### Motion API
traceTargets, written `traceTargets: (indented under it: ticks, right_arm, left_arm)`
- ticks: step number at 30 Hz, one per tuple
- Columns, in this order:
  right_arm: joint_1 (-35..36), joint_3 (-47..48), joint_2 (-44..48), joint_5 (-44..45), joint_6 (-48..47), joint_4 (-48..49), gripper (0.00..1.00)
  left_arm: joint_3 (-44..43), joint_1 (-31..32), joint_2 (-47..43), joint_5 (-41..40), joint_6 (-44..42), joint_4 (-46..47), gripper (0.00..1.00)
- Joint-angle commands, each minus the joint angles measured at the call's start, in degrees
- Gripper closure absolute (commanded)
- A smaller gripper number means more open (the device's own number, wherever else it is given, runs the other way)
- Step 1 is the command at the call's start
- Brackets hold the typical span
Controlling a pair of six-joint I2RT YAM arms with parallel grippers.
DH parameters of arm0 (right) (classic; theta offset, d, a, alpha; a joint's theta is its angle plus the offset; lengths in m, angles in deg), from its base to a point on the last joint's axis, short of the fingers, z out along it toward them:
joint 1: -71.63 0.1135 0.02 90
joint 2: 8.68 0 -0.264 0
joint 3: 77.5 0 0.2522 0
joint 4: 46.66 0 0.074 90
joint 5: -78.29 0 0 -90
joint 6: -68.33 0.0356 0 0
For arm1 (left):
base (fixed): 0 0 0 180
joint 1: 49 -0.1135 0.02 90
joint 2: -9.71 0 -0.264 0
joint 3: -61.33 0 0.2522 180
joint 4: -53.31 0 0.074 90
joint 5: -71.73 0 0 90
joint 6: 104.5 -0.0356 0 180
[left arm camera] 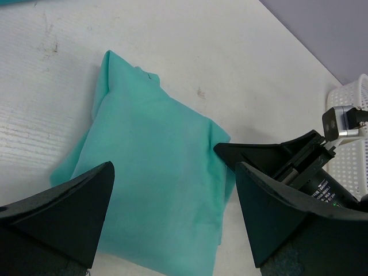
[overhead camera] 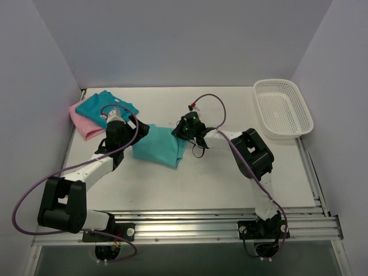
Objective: Fold and stack the t-shirts
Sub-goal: Fold the long partially folded tshirt into a neat square
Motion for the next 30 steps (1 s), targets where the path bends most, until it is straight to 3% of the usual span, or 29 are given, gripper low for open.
traceTargets:
  ticks: [1,12,18,25,30]
  right_arm:
    - [-0.5,-0.5,0.9,-0.5,-0.2,1.6,1.00]
    - [-0.1,-8.3,19.1,12.0,-0.9,-9.2,1.00]
    - [0.6,-12.3,28.4,14.1,-1.5,-13.8,1.00]
    - [1.5,-20.9,32.6,16.1,0.9,-16.3,1.00]
    - [1.8,-26.4,30.4,18.9,3.3,-14.2,1.00]
  left_arm:
    - [0.1,0.0,-0.1,-0.1,-0.6,2.8,0.05]
    - [0.3,0.0,-0.8,0.4,-0.9,2.9,0.05]
    - [0.3,0.0,0.3,0.8,-0.7,3.7,0.05]
    - [-0.2,0.1,1.0,0.6,-0.8,3.8,0.05]
    - [-0.3,0.2,1.7,1.0,-0.9,3.9,0.05]
